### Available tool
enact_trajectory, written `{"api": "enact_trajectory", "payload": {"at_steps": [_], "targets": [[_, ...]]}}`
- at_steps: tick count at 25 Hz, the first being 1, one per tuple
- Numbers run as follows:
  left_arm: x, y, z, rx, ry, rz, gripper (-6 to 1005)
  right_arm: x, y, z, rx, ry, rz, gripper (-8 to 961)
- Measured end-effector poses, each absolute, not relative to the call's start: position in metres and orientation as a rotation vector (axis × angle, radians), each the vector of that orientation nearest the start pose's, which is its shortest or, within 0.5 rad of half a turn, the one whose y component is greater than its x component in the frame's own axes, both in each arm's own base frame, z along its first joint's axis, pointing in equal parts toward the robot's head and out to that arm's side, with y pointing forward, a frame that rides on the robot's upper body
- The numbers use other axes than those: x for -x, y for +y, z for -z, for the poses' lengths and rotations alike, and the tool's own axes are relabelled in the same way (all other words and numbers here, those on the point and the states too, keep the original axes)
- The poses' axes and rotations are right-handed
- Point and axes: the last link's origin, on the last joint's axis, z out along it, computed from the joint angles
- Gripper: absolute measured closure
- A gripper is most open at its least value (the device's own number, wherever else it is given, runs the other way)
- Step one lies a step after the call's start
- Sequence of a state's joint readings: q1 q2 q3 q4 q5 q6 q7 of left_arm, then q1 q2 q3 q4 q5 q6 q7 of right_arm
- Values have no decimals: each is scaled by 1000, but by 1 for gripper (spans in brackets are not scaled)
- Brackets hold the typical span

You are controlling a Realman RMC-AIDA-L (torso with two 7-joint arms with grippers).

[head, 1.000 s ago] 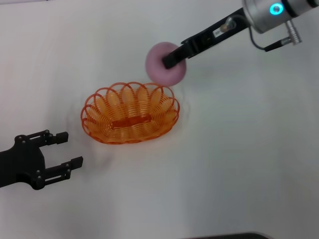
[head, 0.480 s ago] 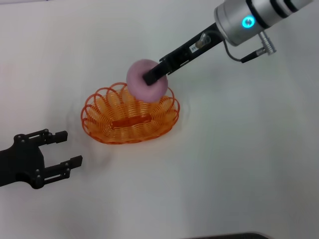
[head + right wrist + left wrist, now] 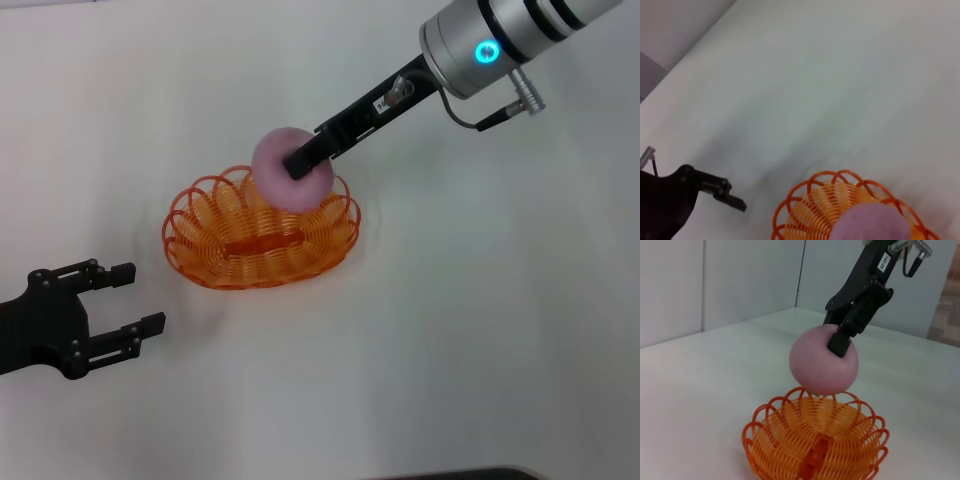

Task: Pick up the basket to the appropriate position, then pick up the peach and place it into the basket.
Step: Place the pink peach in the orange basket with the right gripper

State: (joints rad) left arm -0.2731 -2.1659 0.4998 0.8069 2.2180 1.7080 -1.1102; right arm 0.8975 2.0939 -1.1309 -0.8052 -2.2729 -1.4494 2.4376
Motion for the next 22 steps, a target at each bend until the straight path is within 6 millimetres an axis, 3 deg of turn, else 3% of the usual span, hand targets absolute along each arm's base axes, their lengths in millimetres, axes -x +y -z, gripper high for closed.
{"api": "enact_trajectory", "payload": {"at_steps": [2, 14, 19, 22], "targets": [[329, 234, -1, 2701, -563, 552, 301, -134, 387, 50, 2844, 1223, 44, 709], [331, 233, -3, 2693, -571, 553, 301, -132, 388, 50, 2854, 1214, -28, 488], [331, 233, -3, 2694, -571, 552, 301, -132, 388, 49, 2851, 1216, -32, 233], [331, 233, -3, 2695, -570, 550, 301, -132, 388, 49, 2849, 1218, -37, 128]]}}
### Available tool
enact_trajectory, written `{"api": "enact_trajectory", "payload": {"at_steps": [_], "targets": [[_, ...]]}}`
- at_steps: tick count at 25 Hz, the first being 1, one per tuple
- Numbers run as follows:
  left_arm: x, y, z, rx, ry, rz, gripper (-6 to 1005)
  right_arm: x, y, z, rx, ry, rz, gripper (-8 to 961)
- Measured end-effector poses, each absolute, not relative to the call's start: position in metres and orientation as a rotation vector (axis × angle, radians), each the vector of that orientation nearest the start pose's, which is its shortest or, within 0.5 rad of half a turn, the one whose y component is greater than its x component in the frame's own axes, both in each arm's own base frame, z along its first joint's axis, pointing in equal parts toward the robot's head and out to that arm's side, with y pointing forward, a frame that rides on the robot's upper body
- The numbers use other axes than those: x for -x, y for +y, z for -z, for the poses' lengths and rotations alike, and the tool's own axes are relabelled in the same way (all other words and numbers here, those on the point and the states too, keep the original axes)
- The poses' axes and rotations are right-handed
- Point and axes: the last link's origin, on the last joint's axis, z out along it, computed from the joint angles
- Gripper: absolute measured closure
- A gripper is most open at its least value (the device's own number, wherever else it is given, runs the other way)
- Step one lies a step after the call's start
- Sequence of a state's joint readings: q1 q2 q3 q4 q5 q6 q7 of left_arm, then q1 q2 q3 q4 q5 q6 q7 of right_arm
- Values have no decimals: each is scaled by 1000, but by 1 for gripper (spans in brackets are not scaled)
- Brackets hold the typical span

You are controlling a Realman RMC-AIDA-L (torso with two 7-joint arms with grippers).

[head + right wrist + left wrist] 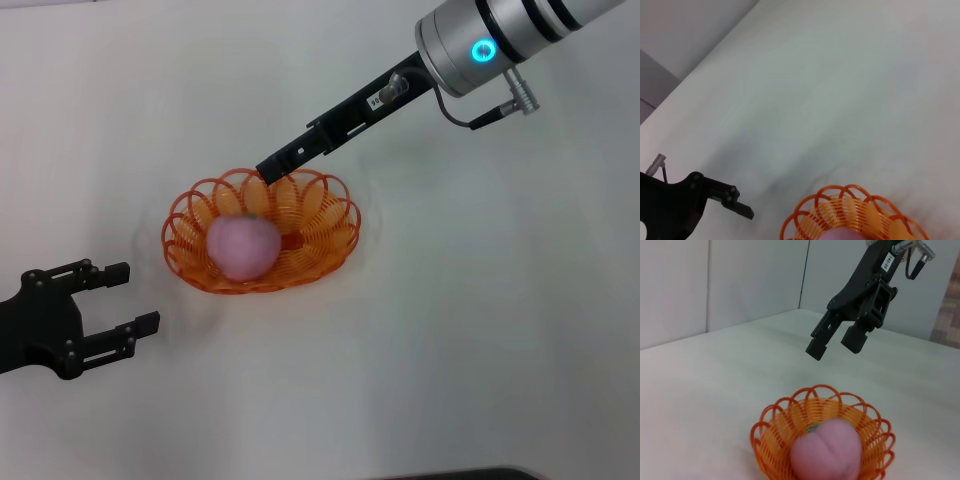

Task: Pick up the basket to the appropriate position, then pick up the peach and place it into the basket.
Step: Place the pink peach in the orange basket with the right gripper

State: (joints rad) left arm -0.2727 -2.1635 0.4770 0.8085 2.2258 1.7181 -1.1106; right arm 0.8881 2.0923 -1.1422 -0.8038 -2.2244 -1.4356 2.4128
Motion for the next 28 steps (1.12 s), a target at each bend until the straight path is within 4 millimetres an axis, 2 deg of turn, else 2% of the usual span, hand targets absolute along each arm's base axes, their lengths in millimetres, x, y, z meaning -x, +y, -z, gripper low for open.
{"api": "enact_trajectory", "payload": {"at_steps": [3, 12, 17, 22, 23, 24, 28], "targets": [[331, 234, -3, 2694, -569, 551, 301, -132, 388, 49, 2849, 1219, -39, 23], [331, 235, -4, 2689, -565, 548, 301, -131, 388, 49, 2866, 1191, -55, 27], [331, 236, -4, 2683, -565, 545, 301, -135, 383, 44, 2910, 1124, -187, 29], [331, 237, -5, 2674, -569, 552, 301, -156, 371, 34, 2938, 929, -334, 32], [332, 237, -6, 2661, -574, 562, 301, -165, 364, 31, 2939, 845, -428, 32], [331, 237, -6, 2660, -575, 564, 301, -165, 364, 31, 2939, 845, -428, 33], [332, 237, -7, 2651, -580, 577, 301, -192, 343, 24, 2892, 675, -640, 34]]}}
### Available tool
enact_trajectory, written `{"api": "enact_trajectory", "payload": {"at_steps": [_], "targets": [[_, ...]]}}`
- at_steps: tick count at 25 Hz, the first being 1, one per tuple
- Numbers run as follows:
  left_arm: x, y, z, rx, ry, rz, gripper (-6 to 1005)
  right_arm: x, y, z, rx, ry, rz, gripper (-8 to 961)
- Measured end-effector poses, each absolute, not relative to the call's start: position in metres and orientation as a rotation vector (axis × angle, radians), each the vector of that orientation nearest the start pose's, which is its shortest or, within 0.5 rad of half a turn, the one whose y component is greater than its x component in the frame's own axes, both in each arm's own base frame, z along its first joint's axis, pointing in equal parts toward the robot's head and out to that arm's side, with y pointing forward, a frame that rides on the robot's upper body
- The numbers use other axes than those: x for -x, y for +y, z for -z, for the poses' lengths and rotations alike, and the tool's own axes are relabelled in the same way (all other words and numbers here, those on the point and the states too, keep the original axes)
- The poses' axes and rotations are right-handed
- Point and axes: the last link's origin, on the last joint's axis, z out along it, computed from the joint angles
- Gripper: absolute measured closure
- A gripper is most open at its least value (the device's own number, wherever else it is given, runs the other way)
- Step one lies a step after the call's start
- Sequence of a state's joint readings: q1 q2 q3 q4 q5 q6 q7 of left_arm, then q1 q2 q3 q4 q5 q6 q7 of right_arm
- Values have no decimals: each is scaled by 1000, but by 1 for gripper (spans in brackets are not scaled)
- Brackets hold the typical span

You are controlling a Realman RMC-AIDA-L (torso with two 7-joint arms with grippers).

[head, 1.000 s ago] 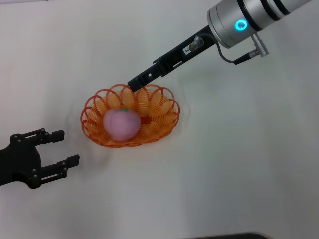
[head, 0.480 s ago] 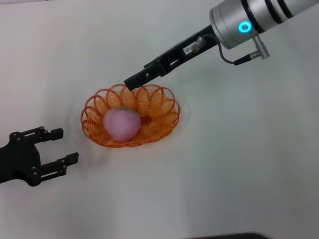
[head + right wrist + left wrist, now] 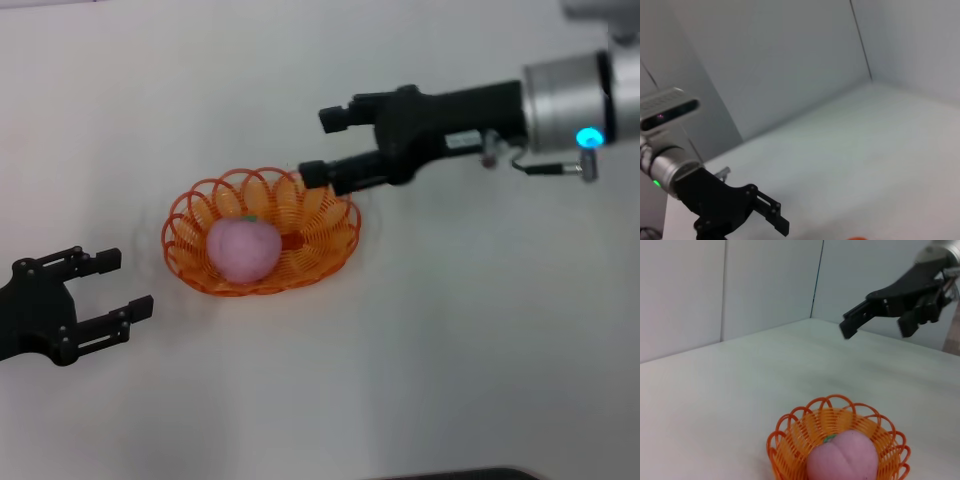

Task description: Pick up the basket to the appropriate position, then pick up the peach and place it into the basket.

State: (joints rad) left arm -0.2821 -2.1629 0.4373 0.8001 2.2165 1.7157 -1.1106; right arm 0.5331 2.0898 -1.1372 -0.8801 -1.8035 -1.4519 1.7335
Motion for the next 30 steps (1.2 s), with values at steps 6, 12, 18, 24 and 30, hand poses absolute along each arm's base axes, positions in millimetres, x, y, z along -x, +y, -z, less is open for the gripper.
{"api": "enact_trajectory", "payload": {"at_steps": [6, 12, 18, 24, 30], "targets": [[331, 236, -5, 2652, -590, 589, 301, -235, 305, 25, 2799, 482, -802, 34], [331, 234, -2, 2657, -599, 603, 301, -281, 268, 36, 2706, 406, -831, 34], [331, 234, -1, 2661, -600, 606, 301, -310, 230, 51, 2586, 319, -851, 34], [331, 232, 1, 2665, -605, 613, 301, -317, 220, 57, 2568, 309, -828, 34], [331, 232, 1, 2668, -604, 609, 301, -321, 215, 60, 2573, 330, -805, 34]]}}
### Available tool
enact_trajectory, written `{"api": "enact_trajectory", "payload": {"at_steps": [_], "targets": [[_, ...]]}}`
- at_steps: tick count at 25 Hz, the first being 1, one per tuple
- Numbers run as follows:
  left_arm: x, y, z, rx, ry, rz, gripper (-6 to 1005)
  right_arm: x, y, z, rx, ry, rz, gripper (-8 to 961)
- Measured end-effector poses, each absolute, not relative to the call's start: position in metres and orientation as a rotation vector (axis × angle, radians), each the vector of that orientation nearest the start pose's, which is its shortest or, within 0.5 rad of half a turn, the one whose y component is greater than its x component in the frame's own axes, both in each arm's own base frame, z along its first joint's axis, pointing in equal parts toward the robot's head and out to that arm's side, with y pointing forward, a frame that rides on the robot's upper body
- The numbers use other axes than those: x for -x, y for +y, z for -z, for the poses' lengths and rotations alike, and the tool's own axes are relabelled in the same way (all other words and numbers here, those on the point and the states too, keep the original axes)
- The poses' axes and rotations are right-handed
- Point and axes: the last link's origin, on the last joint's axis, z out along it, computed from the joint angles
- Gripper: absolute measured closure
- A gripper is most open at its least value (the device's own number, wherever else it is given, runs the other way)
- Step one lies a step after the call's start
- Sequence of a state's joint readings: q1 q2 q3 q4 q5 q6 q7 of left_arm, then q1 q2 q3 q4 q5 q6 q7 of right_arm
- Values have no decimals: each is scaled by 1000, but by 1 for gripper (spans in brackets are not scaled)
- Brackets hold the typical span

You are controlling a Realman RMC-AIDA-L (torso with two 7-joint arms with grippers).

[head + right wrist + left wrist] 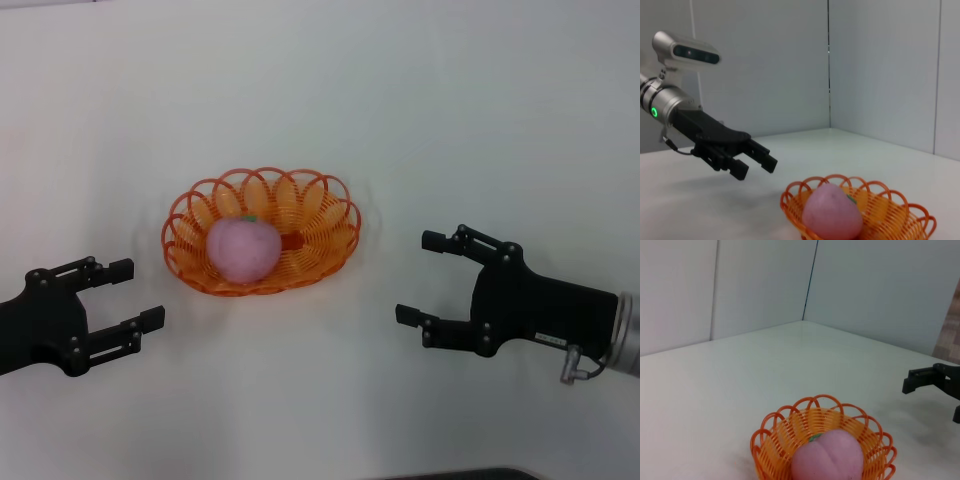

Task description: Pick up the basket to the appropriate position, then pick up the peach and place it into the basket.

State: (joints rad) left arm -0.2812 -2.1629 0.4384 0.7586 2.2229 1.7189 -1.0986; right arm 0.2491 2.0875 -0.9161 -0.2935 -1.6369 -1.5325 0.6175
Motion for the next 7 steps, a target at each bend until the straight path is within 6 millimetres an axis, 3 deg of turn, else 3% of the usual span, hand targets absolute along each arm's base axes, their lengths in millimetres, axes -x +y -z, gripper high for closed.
{"api": "enact_trajectory", "payload": {"at_steps": [7], "targets": [[331, 233, 2, 2679, -596, 600, 301, -325, 215, 59, 2603, 317, -769, 34]]}}
